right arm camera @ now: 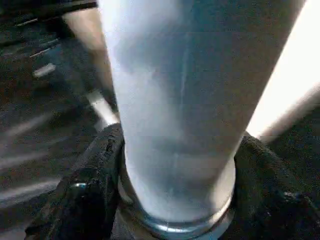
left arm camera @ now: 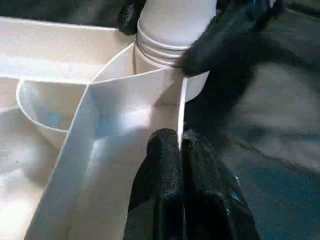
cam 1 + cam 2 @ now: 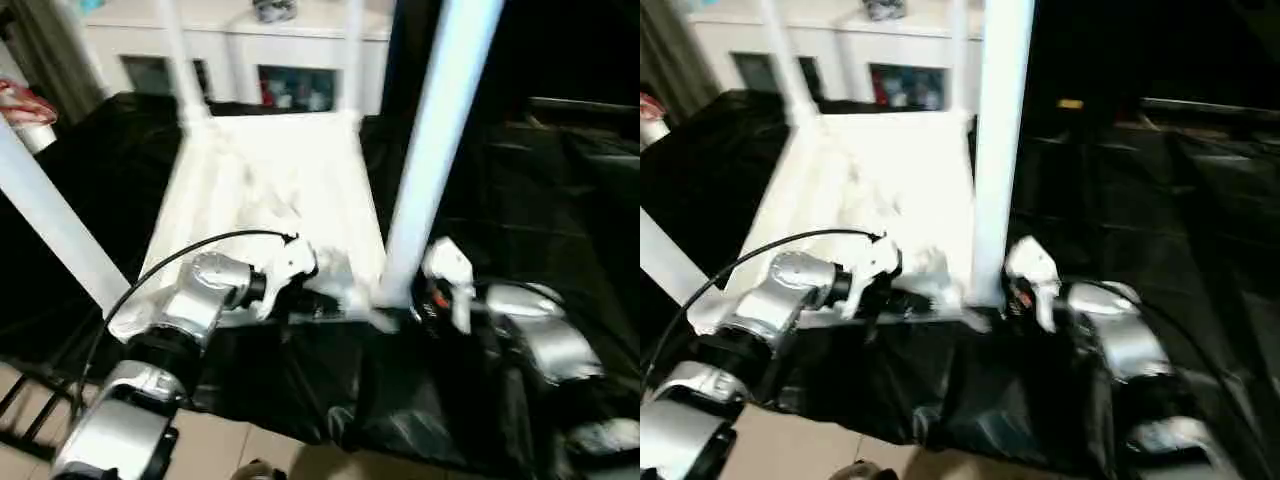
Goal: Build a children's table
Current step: Rotate leg to tighten
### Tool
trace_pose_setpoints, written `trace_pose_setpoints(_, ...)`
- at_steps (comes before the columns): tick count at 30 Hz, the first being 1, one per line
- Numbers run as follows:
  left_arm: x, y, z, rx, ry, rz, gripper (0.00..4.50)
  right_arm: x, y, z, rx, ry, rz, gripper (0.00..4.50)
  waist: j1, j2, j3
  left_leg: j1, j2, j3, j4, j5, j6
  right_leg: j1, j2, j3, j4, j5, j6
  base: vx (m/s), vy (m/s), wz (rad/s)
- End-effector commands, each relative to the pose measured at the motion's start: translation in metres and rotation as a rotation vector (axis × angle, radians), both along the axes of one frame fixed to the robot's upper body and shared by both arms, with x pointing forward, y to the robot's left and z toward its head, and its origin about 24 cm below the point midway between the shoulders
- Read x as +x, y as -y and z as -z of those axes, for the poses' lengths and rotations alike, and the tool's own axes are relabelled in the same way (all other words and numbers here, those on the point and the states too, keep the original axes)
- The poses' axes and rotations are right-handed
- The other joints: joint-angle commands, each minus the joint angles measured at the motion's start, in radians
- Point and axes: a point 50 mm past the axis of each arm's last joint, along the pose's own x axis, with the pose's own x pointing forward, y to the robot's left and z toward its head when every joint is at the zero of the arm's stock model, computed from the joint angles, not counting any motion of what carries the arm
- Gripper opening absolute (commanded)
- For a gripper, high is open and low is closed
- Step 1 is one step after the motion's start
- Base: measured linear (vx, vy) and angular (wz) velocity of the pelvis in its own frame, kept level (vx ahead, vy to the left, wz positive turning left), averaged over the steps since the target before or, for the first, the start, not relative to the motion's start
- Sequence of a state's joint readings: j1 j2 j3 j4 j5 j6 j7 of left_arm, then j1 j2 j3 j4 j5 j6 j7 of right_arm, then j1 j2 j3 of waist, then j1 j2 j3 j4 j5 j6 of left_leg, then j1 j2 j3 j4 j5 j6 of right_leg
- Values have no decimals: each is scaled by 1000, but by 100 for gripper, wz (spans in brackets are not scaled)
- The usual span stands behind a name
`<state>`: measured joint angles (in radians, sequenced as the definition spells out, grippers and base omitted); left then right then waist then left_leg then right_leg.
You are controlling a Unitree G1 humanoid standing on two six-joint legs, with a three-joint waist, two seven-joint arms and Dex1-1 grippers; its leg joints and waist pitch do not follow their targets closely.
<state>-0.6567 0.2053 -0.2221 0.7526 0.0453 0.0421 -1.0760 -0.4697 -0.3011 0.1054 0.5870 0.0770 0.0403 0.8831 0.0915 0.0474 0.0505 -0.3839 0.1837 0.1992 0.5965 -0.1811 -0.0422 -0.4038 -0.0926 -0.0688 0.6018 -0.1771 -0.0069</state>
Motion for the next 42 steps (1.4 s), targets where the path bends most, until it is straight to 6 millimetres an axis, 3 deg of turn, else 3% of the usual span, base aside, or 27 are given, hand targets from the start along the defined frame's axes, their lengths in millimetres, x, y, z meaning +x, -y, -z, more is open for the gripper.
trace_pose_setpoints(1,12,19,-21,-79,98,-84,0,-3,-18,21,-50,-54,58,266,-3,-19,-65,17,45,-27,-75,-218,35,47,-66,38,-79,-297,-213,0,0,0)
trace_pose_setpoints(5,13,40,-17,-89,103,-181,0,6,-31,26,-21,-57,257,265,-10,-17,-64,18,45,-25,-74,-217,47,43,-64,42,-83,-301,-204,0,0,0)
trace_pose_setpoints(9,13,55,-17,-100,108,-204,0,13,-46,20,4,-4,317,265,-12,-17,-68,18,44,-26,-74,-206,45,46,-63,40,-79,-264,-207,0,0,0)
trace_pose_setpoints(10,12,56,-17,-102,108,-203,0,13,-47,20,12,0,316,321,-11,-16,-68,18,44,-25,-72,-204,52,44,-63,41,-79,-251,-209,0,0,0)
trace_pose_setpoints(17,8,53,-17,-106,96,-137,0,17,-35,12,35,42,329,376,-8,-15,-72,15,44,-23,-68,-160,84,49,-62,40,-69,-159,-231,0,0,0)
trace_pose_setpoints(25,-1,36,-19,-125,60,22,0,0,-20,10,33,10,28,382,3,-18,-69,14,48,-21,-67,-168,106,51,-63,39,-69,-179,-239,0,0,0)
trace_pose_setpoints(30,-5,26,-20,-110,35,111,0,-14,-14,7,42,-22,-150,382,9,-17,-66,16,52,-22,-70,-198,98,47,-63,40,-72,-225,-234,0,0,0)
trace_pose_setpoints(36,-2,11,-22,-77,14,155,0,-31,-6,3,20,-72,-378,382,22,-18,-69,17,54,-22,-69,-188,101,47,-63,41,-68,-201,-236,0,0,0)
trace_pose_setpoints(42,-2,-1,-25,-52,-18,196,0,-40,1,-2,-19,-116,-515,339,29,-18,-69,18,54,-21,-67,-174,106,46,-65,41,-67,-192,-246,0,0,0)
